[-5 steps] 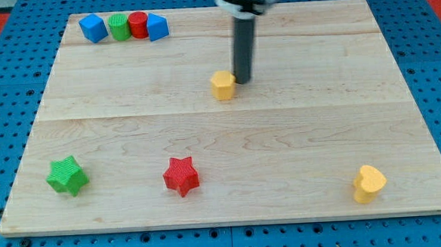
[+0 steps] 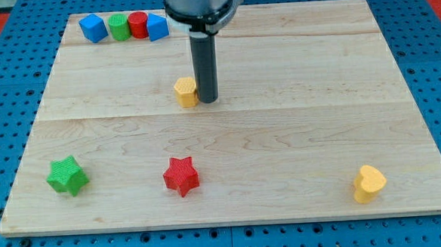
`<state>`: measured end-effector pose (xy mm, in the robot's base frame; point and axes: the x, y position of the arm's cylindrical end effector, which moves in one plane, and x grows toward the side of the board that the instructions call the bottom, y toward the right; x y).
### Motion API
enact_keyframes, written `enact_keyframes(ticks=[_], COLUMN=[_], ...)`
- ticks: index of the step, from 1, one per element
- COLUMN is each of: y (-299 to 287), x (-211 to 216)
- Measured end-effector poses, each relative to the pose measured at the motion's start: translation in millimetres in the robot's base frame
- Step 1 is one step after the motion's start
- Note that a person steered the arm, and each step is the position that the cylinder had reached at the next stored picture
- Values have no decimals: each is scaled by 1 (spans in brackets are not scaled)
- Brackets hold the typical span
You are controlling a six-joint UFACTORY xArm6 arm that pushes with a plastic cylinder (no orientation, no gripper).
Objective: Slide the yellow hexagon to the bottom of the blue triangle
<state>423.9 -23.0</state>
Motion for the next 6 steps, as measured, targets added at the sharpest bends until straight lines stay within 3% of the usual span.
enact_keyframes(ticks=[1,2,3,6], y=[-52,-107,-124,-89], x=[-9,-44,-76,-129])
